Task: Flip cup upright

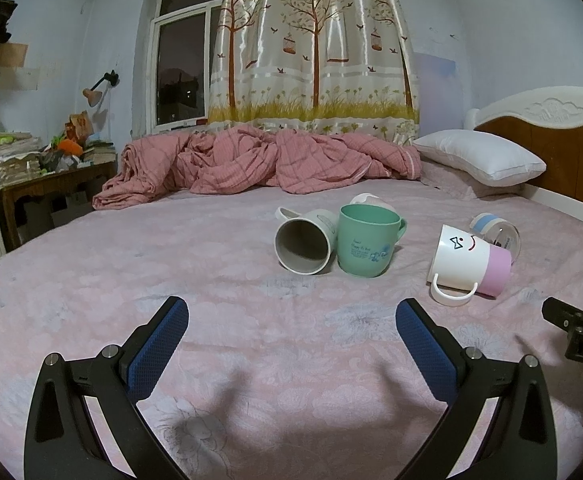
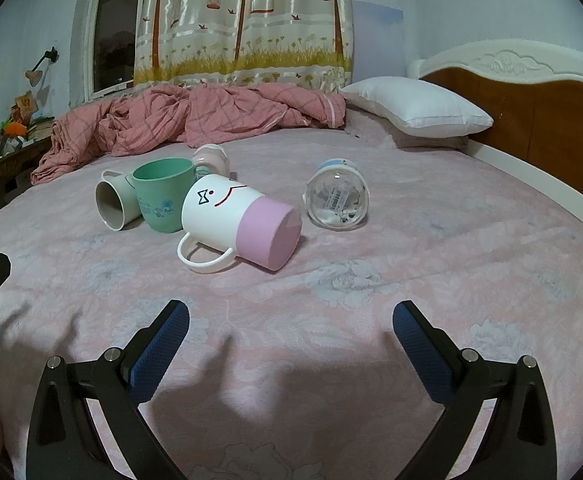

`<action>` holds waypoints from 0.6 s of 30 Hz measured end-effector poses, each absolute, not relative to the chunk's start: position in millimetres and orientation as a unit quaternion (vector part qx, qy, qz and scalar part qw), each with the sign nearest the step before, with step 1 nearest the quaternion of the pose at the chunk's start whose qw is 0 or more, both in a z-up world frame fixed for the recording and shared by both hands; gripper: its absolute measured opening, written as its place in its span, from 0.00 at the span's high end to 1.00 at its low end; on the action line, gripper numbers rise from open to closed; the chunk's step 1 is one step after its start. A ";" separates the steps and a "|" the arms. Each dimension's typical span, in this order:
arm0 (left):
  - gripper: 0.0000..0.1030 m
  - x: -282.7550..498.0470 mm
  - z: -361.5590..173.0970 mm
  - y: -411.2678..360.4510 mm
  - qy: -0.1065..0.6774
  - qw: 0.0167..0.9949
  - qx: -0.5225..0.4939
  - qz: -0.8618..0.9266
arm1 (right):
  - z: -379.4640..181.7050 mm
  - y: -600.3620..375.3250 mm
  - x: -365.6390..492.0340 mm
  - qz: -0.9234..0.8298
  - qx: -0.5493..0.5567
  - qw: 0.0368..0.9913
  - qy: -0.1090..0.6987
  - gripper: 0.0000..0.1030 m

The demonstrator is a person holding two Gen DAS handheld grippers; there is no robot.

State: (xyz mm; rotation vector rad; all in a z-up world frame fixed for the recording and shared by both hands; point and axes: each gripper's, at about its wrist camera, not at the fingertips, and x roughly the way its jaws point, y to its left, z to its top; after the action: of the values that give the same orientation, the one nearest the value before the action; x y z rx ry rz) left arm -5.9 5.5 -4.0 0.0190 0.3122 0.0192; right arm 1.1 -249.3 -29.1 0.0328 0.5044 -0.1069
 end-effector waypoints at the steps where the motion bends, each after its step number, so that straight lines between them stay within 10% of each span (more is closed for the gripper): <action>1: 0.00 -6.3 -3.4 5.7 0.155 0.988 0.012 0.012 | -27.2 -247.2 6.3 -0.053 0.015 0.967 0.248 0.00; 18: 0.00 -2.8 -0.8 -1.1 0.164 0.986 0.022 0.009 | 3.9 -246.9 22.8 -0.015 -0.010 0.958 0.286 0.00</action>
State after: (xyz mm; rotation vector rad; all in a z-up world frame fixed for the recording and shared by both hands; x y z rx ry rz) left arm -2.8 -1.1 -0.8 0.0449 0.3304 0.0172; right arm 22.8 -246.9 3.9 -0.0209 0.5809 -0.0295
